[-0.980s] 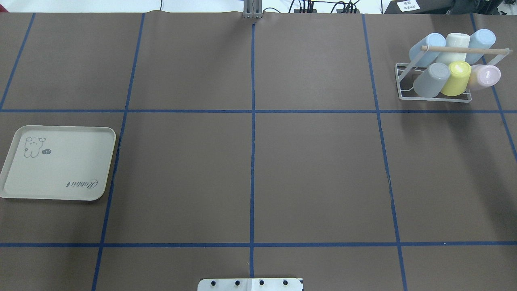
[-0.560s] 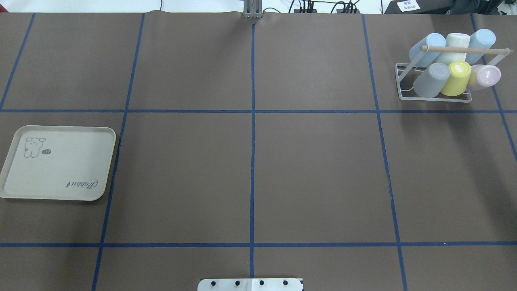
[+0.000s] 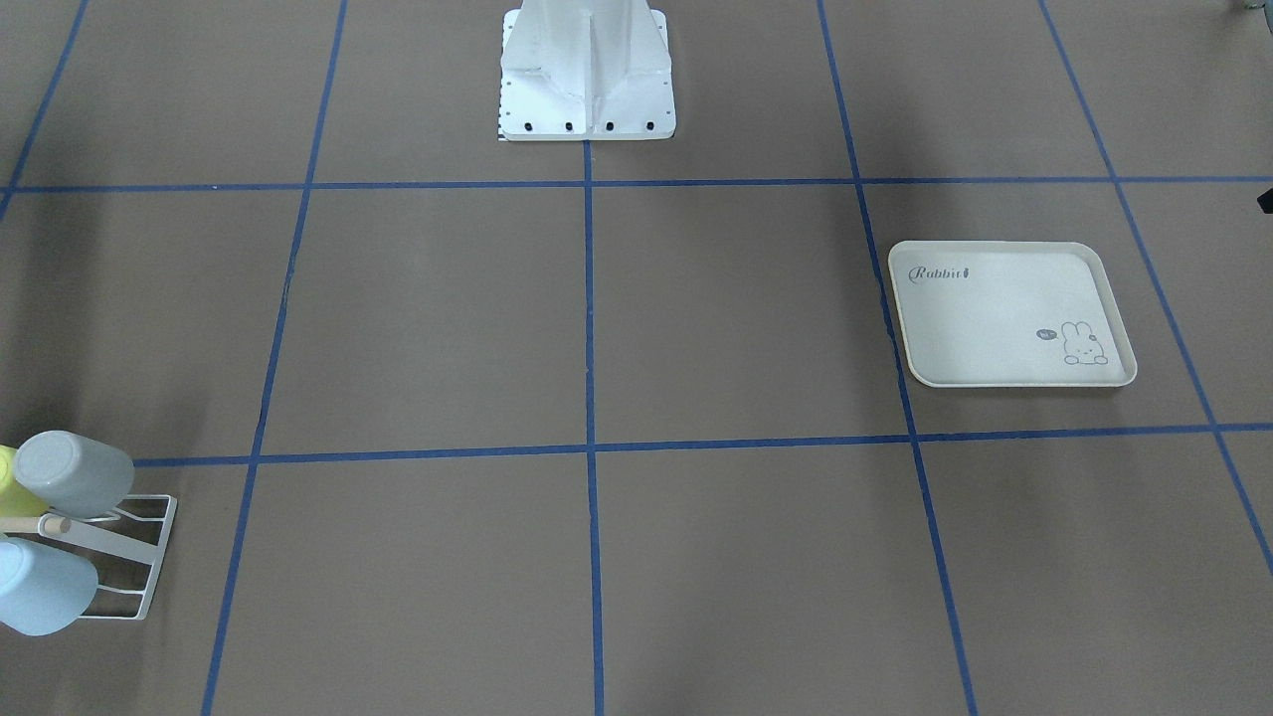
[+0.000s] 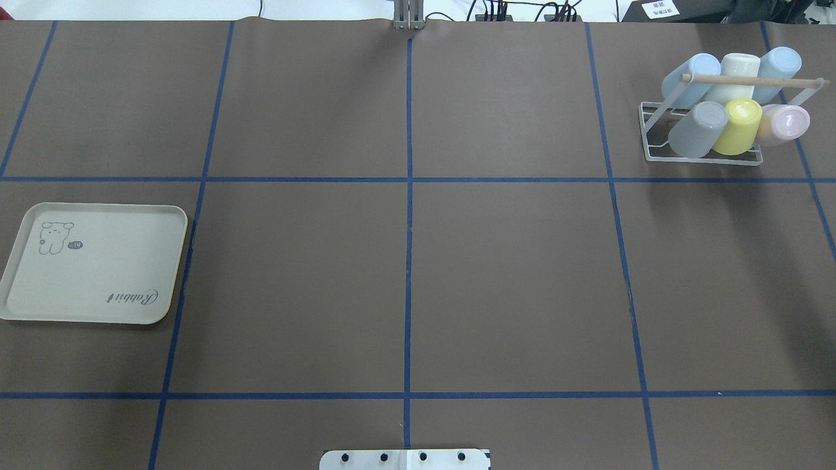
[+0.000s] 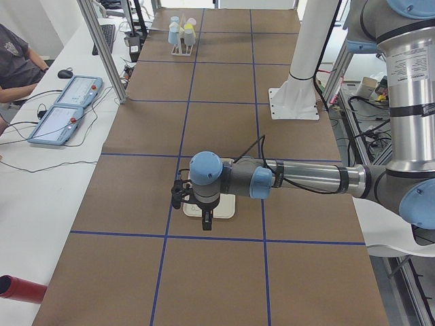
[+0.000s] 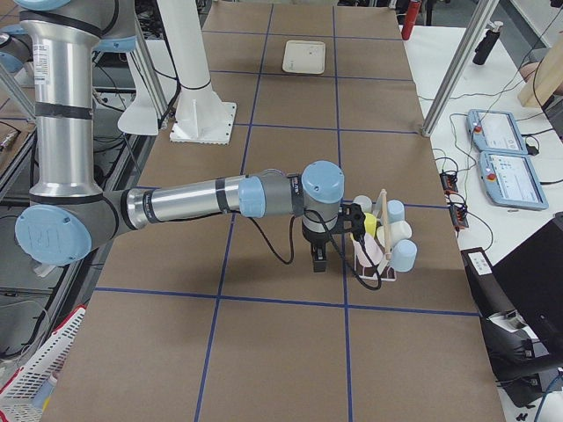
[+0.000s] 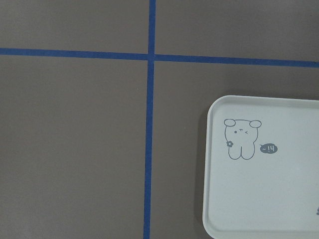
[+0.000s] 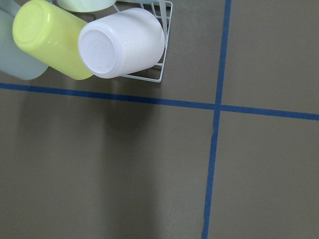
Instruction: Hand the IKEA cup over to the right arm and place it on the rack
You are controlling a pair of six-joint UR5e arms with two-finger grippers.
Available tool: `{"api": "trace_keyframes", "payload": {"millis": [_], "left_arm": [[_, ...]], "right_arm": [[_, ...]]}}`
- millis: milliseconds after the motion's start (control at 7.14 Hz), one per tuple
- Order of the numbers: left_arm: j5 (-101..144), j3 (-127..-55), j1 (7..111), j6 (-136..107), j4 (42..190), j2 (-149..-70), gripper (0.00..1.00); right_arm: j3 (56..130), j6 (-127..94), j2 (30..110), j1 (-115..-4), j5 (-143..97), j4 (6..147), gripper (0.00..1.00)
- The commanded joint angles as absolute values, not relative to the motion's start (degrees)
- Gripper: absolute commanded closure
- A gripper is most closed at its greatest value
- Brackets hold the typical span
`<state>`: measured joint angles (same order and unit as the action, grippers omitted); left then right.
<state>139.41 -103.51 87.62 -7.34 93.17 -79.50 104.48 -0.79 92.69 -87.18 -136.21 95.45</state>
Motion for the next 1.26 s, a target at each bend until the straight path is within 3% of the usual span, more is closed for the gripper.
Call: {"api": "trace_keyframes", "payload": {"millis": [0, 1120], "left_arm": [[139.13, -103.18, 87.54, -7.29, 93.16, -79.45, 0.00], [138.87, -105.64, 87.63, -6.86, 93.25, -80.42, 0.00]], "right_arm": [[104.24, -0.53, 93.86, -85.26, -133.88, 95.54, 0.00], [103.09, -0.18, 94.04, -85.25, -133.24, 95.27, 0.01]]}}
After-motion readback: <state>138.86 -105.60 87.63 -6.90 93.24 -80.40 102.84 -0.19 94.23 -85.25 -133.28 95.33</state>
